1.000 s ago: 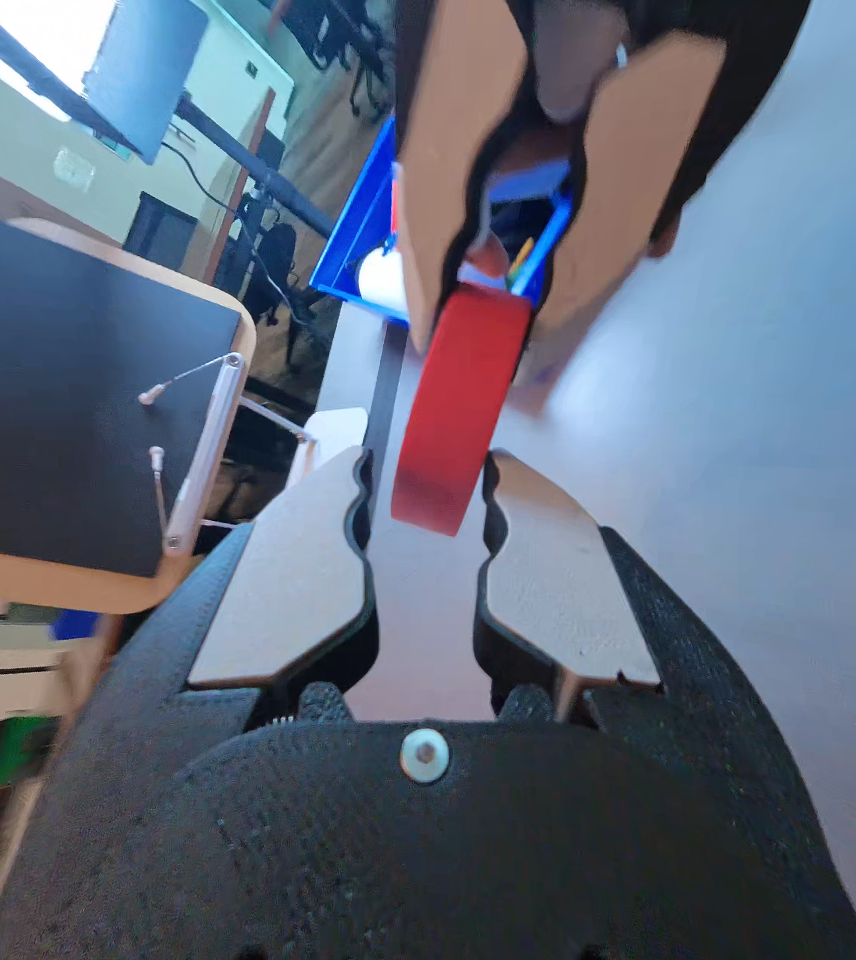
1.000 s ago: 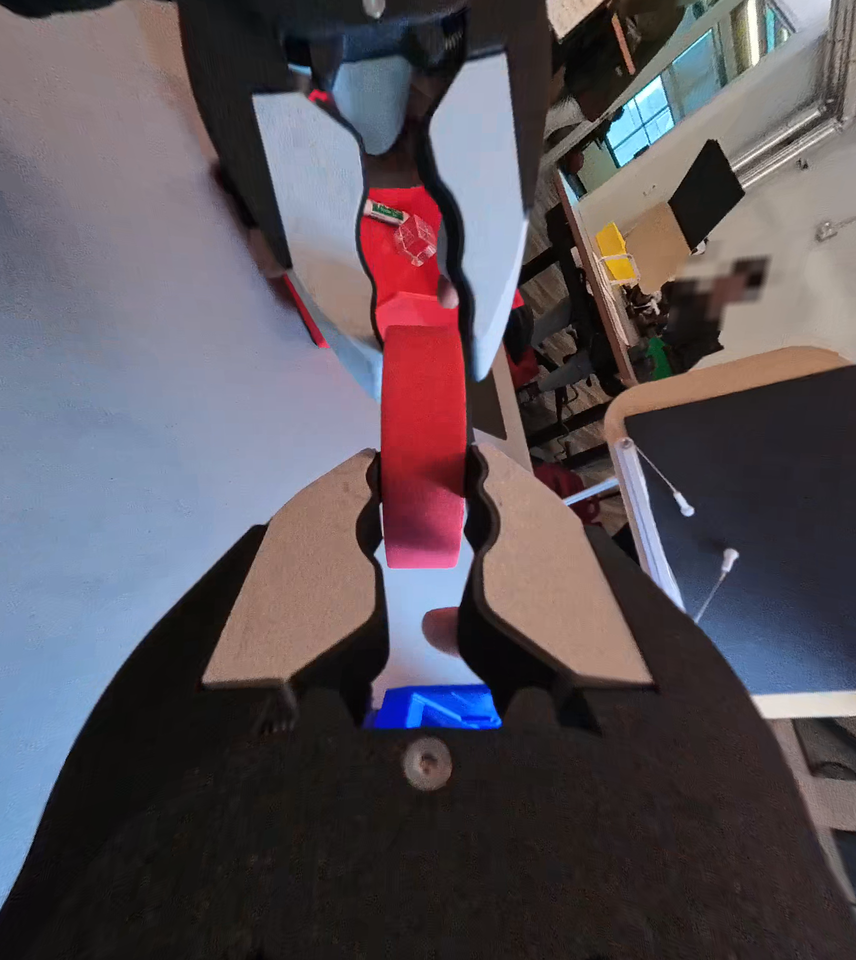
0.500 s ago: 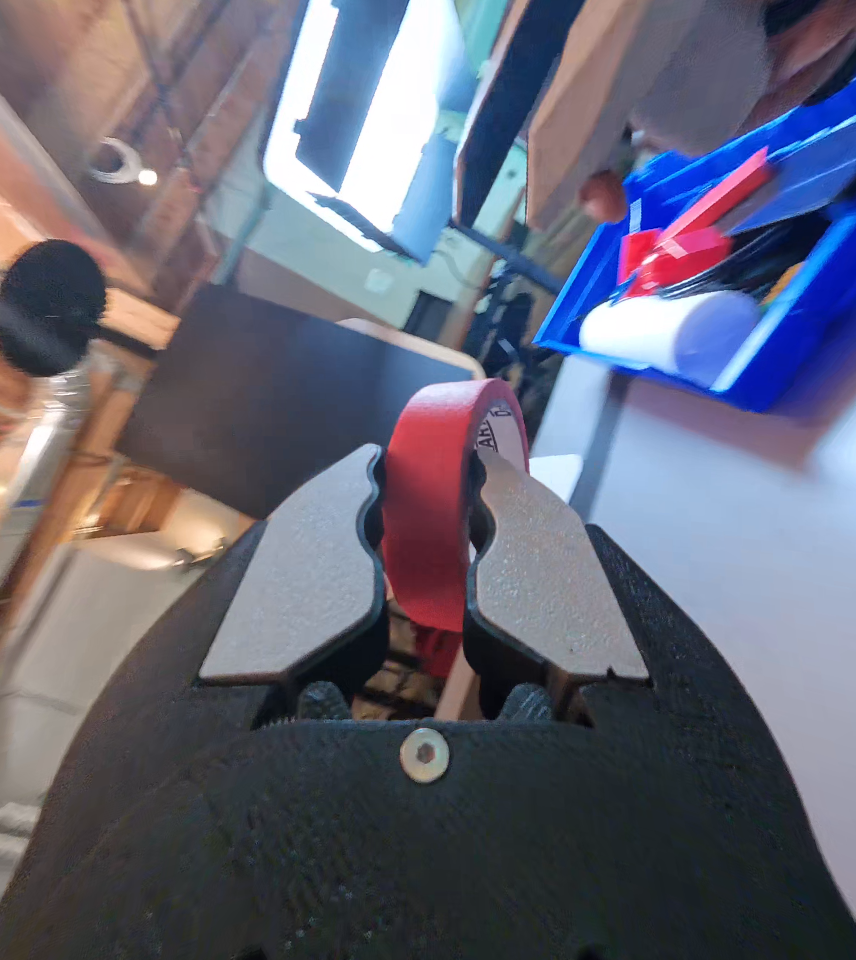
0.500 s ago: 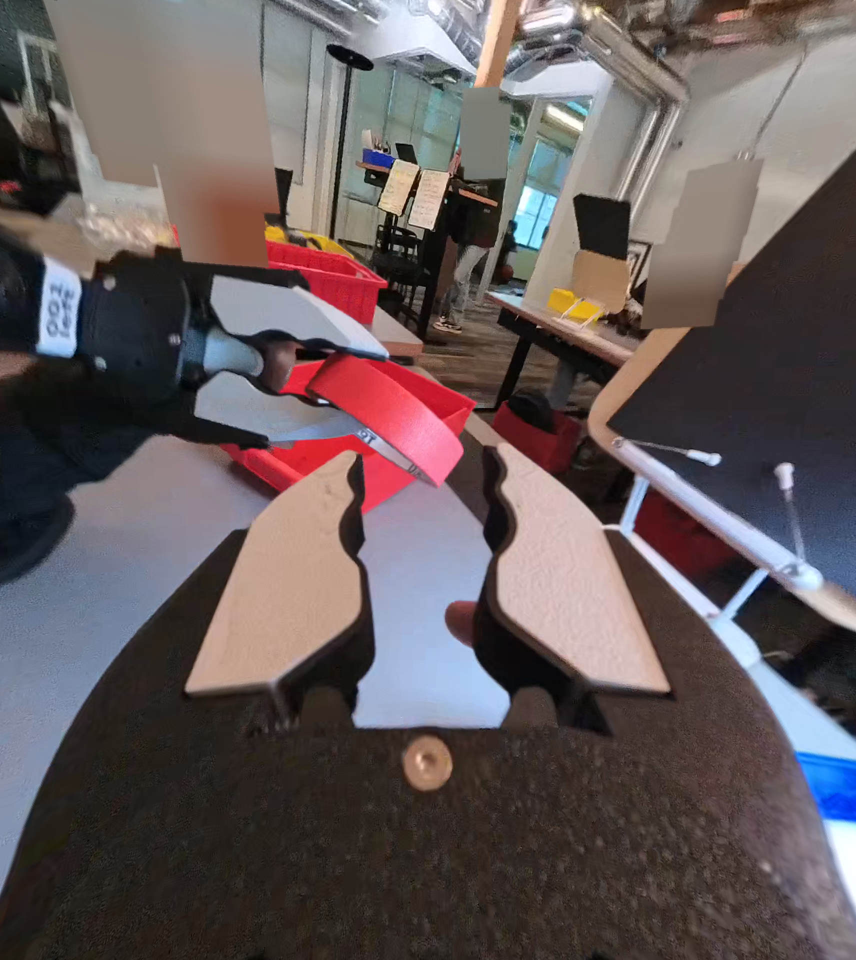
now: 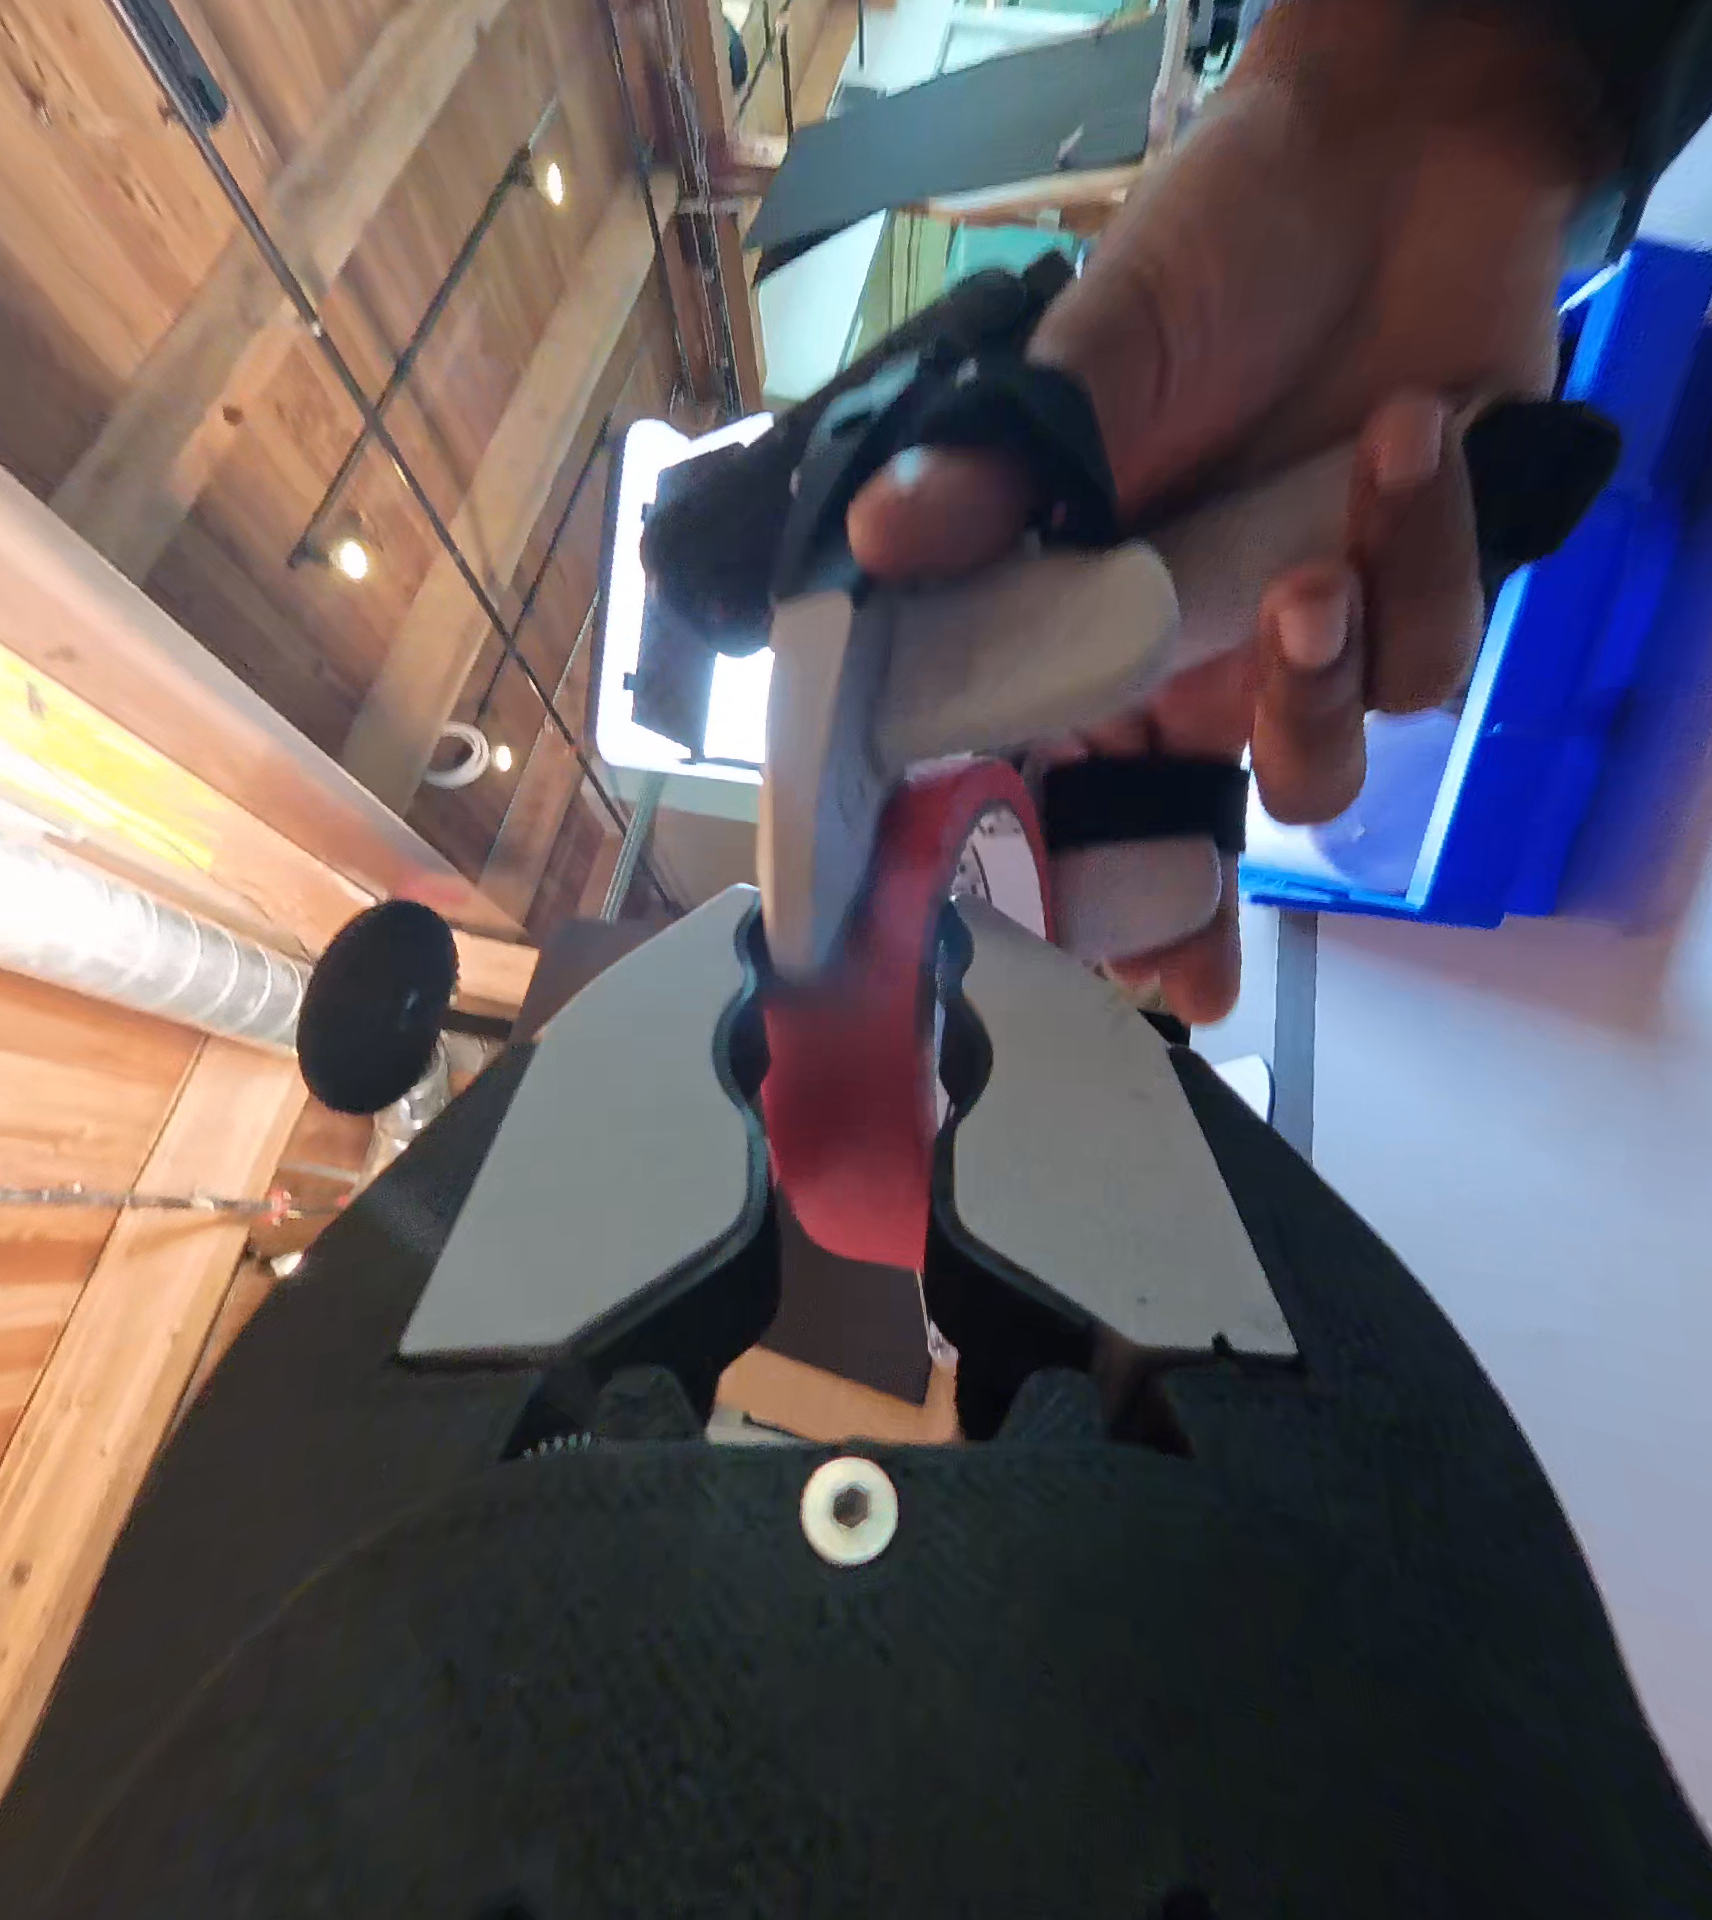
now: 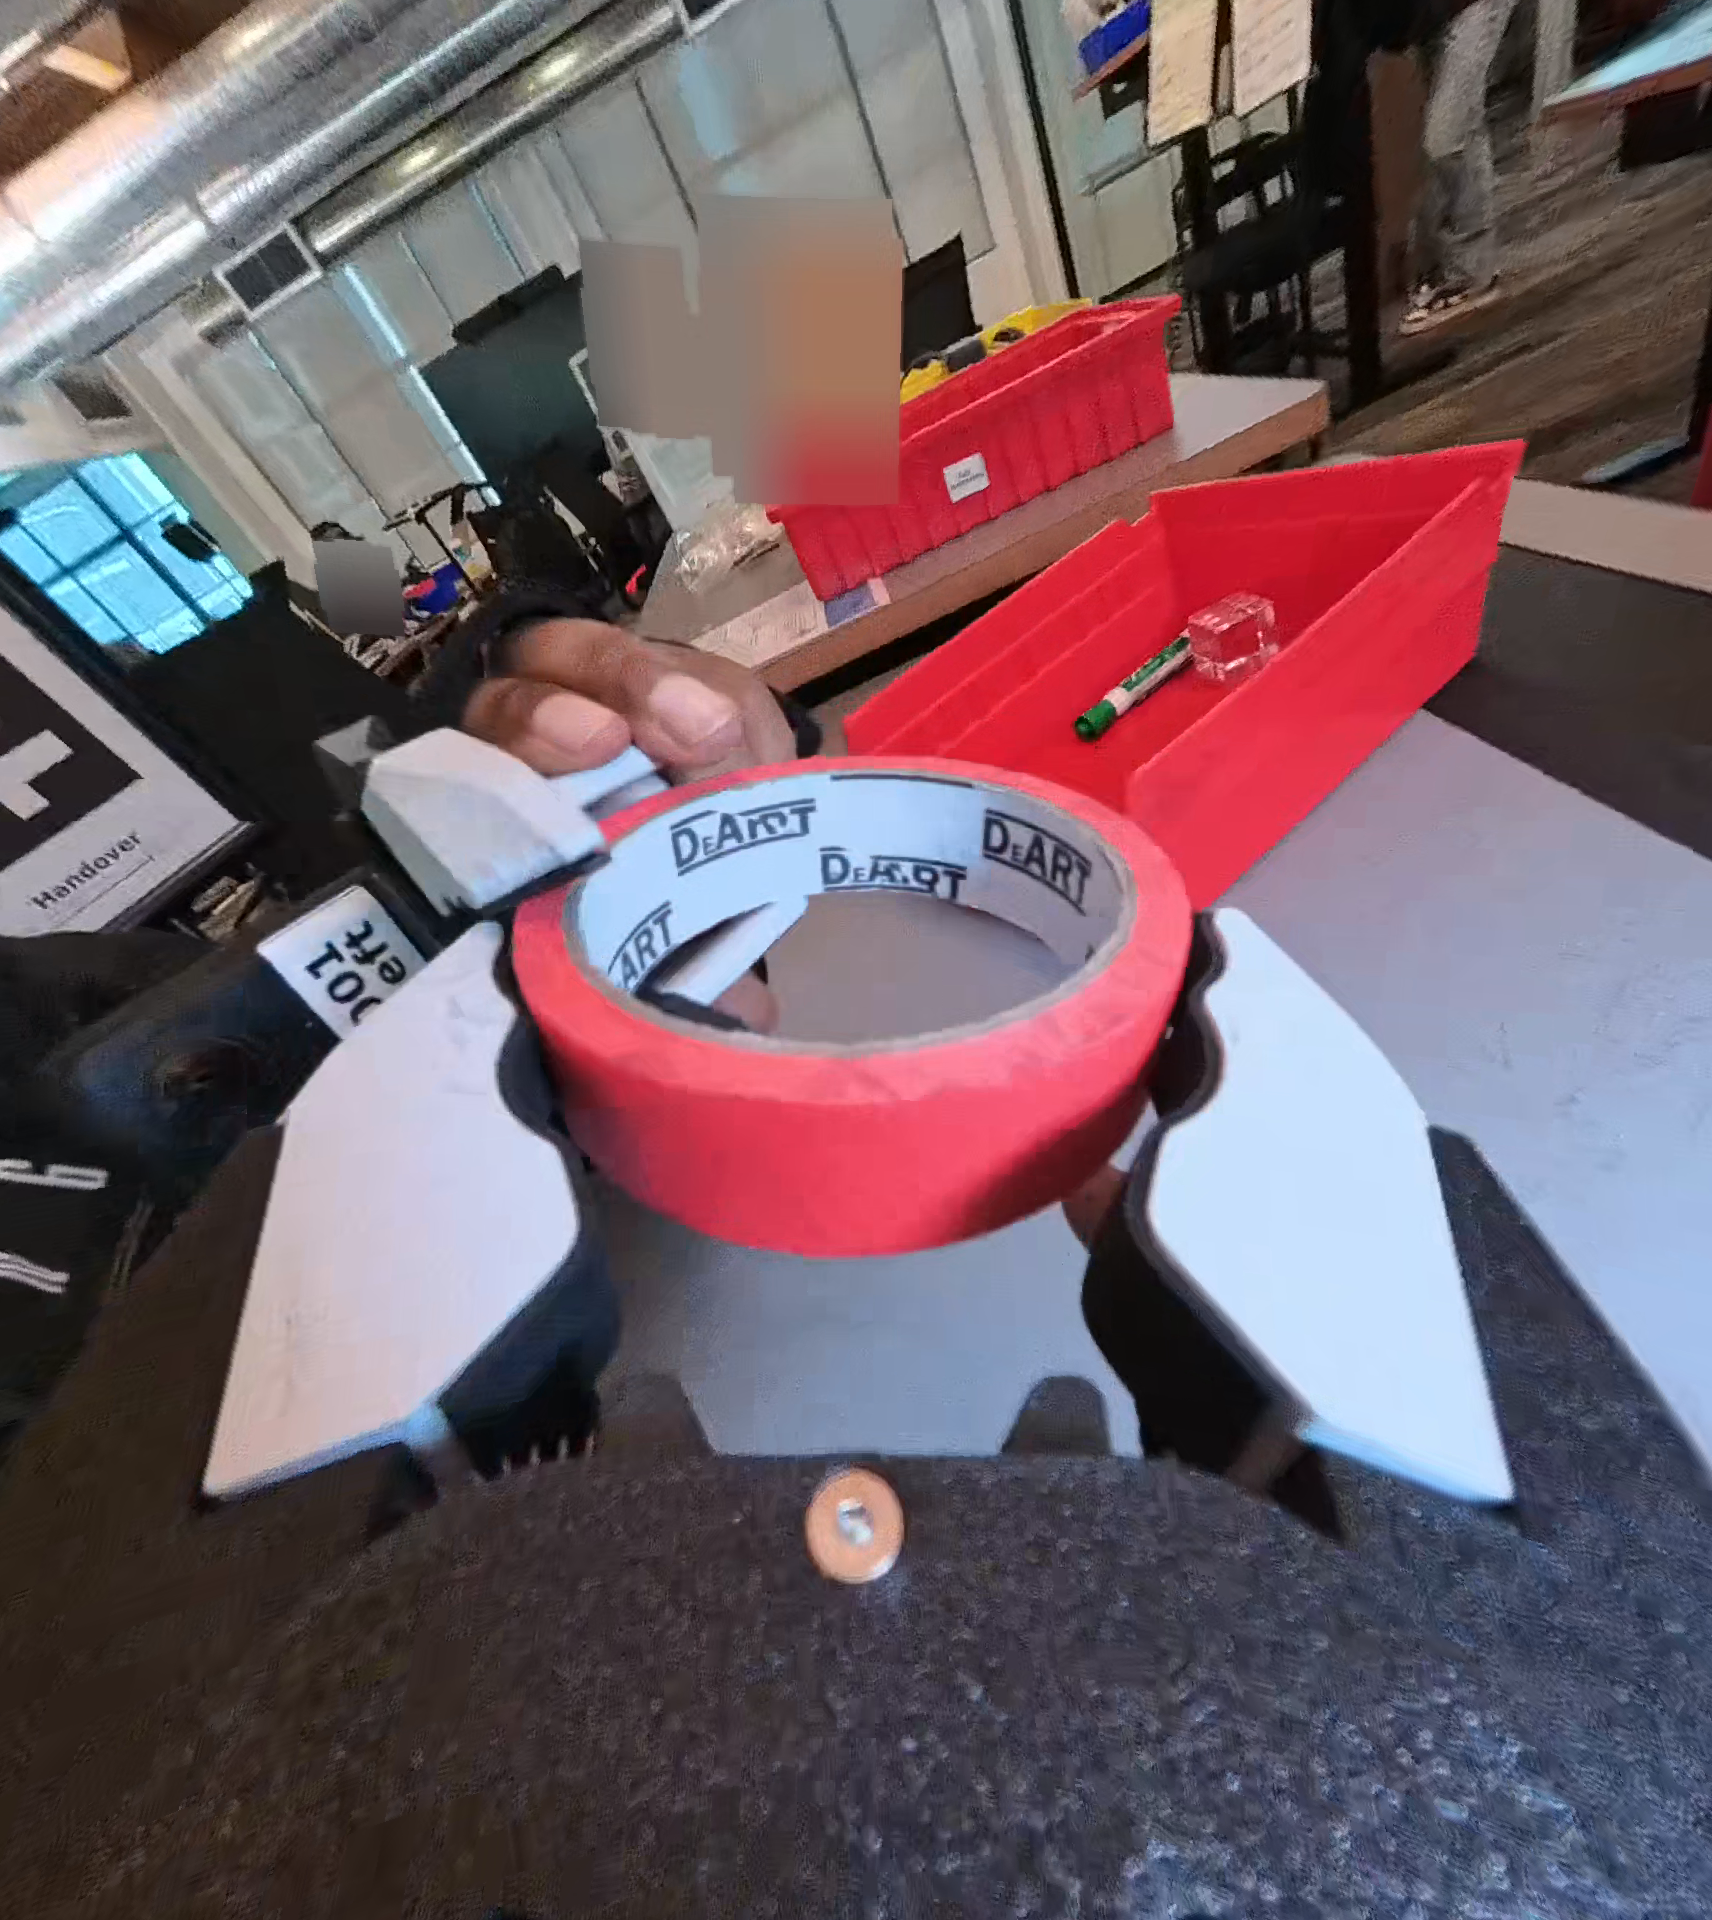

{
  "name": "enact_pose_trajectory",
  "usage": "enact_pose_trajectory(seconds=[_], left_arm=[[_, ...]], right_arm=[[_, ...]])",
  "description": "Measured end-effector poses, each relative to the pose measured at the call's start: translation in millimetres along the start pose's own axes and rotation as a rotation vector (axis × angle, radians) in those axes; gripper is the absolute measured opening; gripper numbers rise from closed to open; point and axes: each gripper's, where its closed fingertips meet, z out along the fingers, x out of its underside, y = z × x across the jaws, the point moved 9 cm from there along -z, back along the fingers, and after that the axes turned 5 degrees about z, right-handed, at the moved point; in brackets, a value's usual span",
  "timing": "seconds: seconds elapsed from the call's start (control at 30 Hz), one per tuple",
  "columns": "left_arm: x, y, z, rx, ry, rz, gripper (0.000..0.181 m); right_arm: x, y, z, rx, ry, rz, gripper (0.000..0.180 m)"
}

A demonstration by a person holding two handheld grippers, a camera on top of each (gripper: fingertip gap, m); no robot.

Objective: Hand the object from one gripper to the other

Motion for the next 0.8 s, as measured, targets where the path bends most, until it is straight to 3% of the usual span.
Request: enact_pose_trajectory(seconds=[0.17,0.27,0.43,0.57,0.8], left_arm=[[1.2,2.0,0.0,0.060,-0.005,-0.069,0.032],[9.2,15.1,-1.7,0.049,0.018,-0.193,0.051],[60.5,48.8,-18.2,-0.008,0.110,-0.503,0.051],[101.6,68.0,-36.8,-0.082,0.156,-0.750,0.043],[134.0,88.1,-58.0,-0.162,0.141,-1.088,0.037]], right_arm=[[-2.0,2.4,-3.7,0.027,-0.010,-0.172,0.114],[-15.5,1.0,-24.9,0.093,-0.074,-0.233,0.113],[-50.1,15.3,-83.0,0.370,-0.157,-0.441,0.113],[-63.0,29.2,-118.7,0.644,-0.051,-0.518,0.113],[-61.0,3.2,-154.5,0.941,0.063,-0.462,0.113]])
